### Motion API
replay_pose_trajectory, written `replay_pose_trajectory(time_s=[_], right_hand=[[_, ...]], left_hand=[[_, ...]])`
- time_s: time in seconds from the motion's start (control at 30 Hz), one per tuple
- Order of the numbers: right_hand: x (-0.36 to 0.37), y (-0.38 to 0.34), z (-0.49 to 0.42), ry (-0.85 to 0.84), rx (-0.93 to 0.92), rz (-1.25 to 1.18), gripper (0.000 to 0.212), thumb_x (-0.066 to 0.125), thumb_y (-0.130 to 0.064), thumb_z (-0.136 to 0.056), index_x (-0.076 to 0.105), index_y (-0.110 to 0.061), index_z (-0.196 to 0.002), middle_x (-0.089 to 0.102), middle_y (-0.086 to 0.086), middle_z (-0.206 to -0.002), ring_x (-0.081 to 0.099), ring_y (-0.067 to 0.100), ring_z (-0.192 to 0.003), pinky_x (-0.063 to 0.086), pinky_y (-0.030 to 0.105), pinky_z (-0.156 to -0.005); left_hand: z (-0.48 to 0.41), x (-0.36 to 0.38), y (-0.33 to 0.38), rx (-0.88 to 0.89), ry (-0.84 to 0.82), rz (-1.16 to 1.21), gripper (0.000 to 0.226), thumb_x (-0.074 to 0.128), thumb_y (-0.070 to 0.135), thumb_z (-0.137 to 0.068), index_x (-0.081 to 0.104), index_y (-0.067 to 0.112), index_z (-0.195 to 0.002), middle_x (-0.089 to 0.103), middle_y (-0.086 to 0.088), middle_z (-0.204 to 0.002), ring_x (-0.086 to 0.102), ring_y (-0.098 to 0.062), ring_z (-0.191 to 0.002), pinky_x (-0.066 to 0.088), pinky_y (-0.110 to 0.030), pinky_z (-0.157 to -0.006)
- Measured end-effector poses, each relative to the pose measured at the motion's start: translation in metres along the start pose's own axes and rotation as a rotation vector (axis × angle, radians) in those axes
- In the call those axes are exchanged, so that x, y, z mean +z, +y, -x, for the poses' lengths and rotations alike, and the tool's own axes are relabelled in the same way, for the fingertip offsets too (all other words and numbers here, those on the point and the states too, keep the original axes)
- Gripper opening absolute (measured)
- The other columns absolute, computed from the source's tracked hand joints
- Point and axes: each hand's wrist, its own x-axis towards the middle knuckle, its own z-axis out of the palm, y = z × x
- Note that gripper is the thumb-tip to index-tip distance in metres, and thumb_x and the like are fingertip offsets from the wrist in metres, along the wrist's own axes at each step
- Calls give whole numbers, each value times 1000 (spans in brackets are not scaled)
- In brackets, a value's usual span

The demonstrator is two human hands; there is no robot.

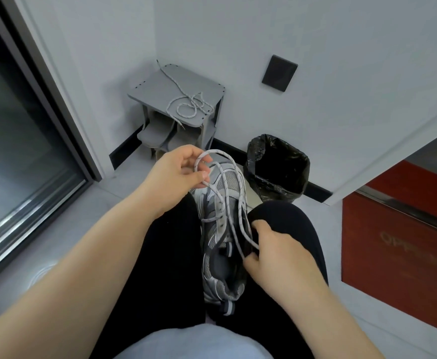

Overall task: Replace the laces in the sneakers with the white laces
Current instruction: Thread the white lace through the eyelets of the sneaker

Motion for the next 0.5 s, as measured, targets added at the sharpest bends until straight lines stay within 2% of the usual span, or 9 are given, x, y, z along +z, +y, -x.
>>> replay_pose_trajectory(time_s=[0.07, 0.17, 0.2, 0.23, 0.27, 0.3, 0.37, 0.43, 0.5], right_hand=[[-18, 3, -2, -47, -28, -98, 19, 56, -38, -83, 58, -22, -94, 60, -4, -67, 60, 18, -69, 50, 32, -65], [-50, 10, -3, 93, -89, -339, 27, 59, -46, -82, 66, -22, -73, 65, 1, -67, 61, 16, -69, 50, 34, -69], [-61, 12, -2, 185, -116, -463, 29, 59, -47, -83, 67, -23, -70, 66, 2, -66, 60, 16, -64, 49, 33, -66], [-69, 15, -2, 281, -138, -601, 31, 60, -46, -85, 68, -22, -66, 61, 2, -57, 54, 17, -54, 45, 31, -56], [-75, 18, -2, 354, -150, -754, 33, 60, -42, -86, 67, -20, -63, 50, 0, -47, 42, 15, -44, 36, 25, -46], [-78, 21, -3, 394, -157, -910, 34, 59, -36, -88, 65, -17, -60, 40, -2, -44, 33, 11, -42, 30, 18, -44], [-80, 27, -5, 383, -123, -1076, 37, 58, -24, -90, 62, -14, -54, 38, 6, -49, 30, 9, -45, 29, 15, -44], [-75, 36, -9, 232, -76, -857, 35, 58, -24, -89, 66, -17, -55, 51, 14, -60, 41, 12, -50, 37, 20, -52], [-68, 39, -14, 3, -59, -397, 19, 57, -30, -88, 72, -28, -77, 66, 4, -86, 56, 12, -70, 41, 24, -69]], left_hand=[[0, 3, 1, 33, -64, -134, 28, 57, -2, -84, 60, 23, -97, 61, 6, -97, 64, -10, -81, 54, -21, -72], [-4, 13, 1, 121, -209, -544, 39, 55, 4, -87, 54, 30, -116, 52, 15, -111, 57, -8, -97, 47, -24, -86], [-7, 16, 1, 144, -248, -640, 42, 54, 5, -88, 52, 30, -122, 50, 12, -117, 53, -8, -104, 41, -22, -90], [-12, 17, 2, 165, -271, -708, 42, 54, 6, -89, 52, 28, -124, 49, 8, -121, 50, -10, -108, 37, -20, -92], [-17, 17, 2, 179, -278, -766, 39, 55, 8, -89, 53, 27, -123, 50, 6, -121, 49, -11, -108, 35, -20, -91], [-21, 16, 3, 189, -273, -818, 34, 56, 10, -89, 55, 25, -120, 51, 5, -117, 50, -10, -103, 35, -18, -88], [-29, 14, 3, 182, -259, -878, 24, 60, 15, -87, 59, 22, -109, 53, 7, -101, 50, -9, -90, 33, -16, -77], [-31, 10, 3, 158, -244, -882, 19, 64, 18, -84, 59, 19, -102, 55, 8, -87, 53, -12, -82, 33, -19, -70], [-30, 6, 6, 173, -242, -873, 21, 66, 21, -83, 57, 19, -102, 54, 10, -81, 53, -12, -79, 34, -21, -68]])
